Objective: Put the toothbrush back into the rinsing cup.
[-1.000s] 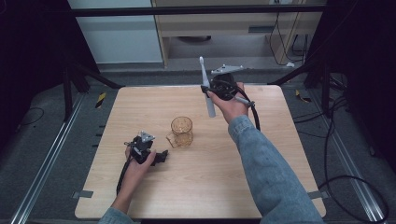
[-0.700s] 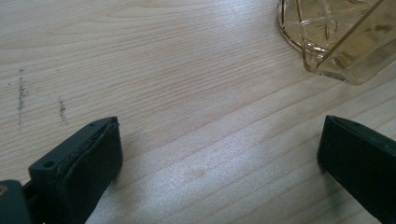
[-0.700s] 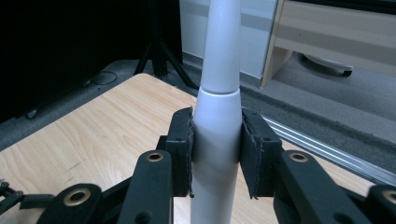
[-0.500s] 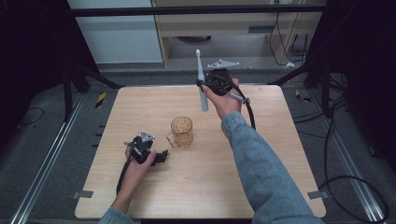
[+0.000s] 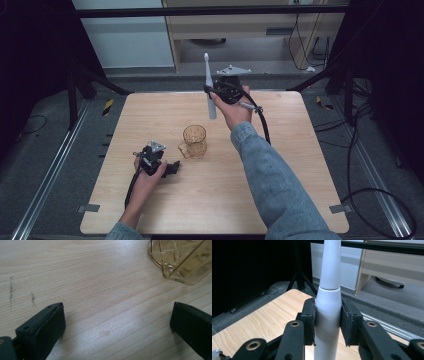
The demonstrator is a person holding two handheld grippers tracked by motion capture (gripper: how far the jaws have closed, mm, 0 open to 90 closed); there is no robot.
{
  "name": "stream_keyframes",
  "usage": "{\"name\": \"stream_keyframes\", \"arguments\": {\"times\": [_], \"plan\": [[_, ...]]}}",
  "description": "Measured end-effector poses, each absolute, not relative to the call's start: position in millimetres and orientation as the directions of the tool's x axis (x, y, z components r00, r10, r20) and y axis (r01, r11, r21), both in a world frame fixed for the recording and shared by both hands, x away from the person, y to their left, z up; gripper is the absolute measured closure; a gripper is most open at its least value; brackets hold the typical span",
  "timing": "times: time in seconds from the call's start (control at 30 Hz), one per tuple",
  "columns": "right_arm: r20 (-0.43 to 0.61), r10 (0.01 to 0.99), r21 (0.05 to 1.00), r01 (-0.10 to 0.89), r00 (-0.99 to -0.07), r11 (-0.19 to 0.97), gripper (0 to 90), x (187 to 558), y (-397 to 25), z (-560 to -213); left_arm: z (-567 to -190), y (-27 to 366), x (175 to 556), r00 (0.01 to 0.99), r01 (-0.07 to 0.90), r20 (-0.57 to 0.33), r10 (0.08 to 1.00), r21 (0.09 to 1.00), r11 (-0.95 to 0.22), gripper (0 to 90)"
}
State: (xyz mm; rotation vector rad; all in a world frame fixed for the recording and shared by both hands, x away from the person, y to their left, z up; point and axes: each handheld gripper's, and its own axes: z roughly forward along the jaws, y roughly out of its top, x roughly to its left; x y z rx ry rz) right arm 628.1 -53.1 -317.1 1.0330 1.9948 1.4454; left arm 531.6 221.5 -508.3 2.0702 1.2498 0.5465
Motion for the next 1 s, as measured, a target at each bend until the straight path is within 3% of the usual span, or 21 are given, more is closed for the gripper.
{"name": "stream_keyframes", "arguments": {"times": [1.0], "plan": [[0.072, 0.76, 0.951, 0.274, -0.646, 0.142, 67.1, 621, -30, -323, -508, 221, 532, 0.46, 0.617, 0.02, 0.888, 0.712, -0.335, 0.0]]}}
